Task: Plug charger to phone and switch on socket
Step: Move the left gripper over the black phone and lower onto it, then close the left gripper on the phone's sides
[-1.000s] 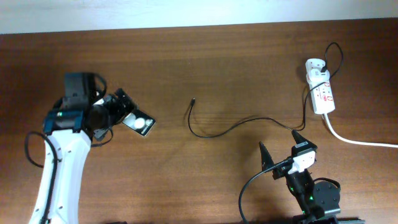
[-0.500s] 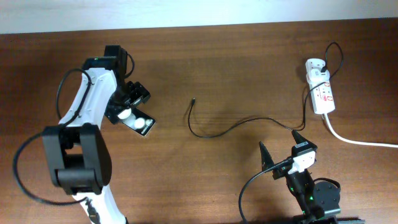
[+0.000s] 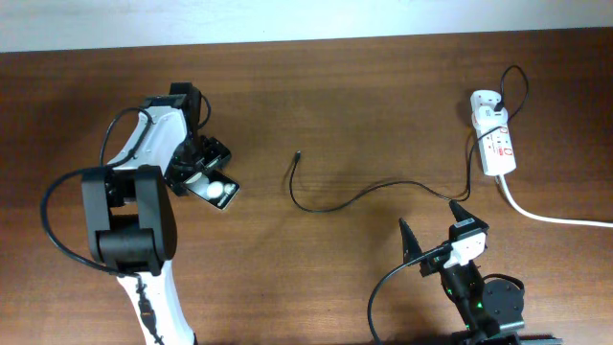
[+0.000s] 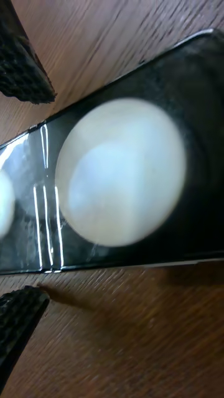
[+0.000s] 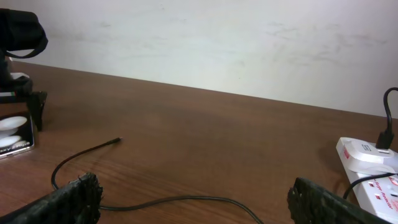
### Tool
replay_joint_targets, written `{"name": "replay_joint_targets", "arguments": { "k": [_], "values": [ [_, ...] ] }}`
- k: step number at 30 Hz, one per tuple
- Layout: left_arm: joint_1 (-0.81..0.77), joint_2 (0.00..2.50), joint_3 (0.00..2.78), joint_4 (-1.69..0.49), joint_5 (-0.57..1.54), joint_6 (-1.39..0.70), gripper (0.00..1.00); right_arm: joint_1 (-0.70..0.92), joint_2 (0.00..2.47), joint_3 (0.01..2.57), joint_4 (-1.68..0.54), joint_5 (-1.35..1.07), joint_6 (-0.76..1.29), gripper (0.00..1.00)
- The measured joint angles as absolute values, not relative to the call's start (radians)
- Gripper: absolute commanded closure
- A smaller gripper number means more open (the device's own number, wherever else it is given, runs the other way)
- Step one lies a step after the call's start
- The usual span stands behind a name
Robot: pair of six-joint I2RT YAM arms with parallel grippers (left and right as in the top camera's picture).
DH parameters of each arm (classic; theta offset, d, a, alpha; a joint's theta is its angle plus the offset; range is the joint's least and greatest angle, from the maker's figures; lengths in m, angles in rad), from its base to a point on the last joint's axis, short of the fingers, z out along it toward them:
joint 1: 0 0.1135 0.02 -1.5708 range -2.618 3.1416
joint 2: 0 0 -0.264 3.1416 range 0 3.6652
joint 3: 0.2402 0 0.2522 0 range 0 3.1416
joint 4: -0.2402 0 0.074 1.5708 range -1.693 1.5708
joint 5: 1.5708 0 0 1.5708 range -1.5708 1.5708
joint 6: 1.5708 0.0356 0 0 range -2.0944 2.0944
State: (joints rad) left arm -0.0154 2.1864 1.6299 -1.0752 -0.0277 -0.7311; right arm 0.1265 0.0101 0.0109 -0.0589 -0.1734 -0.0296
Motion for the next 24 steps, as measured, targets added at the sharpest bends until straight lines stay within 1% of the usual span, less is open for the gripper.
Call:
{"name": "replay_joint_targets", "arguments": {
  "k": [12, 17, 24],
  "values": [
    [-0.014, 2.190, 1.624, -1.053, -0.034, -0.779, 0.01, 0.126, 0.010, 0.011, -0.059, -0.173, -0.030, 0.01],
    [-0.006, 2.169, 1.574, -0.995, -0.004, -0.785, 0.01, 0.126, 0.010, 0.011, -0.059, -0.173, -0.030, 0.01],
    [-0.003, 2.148, 1.530, -0.966, 0.015, -0.867, 0.01, 0.126, 0.010, 0.011, -0.059, -0.173, -0.030, 0.01]
  ]
}}
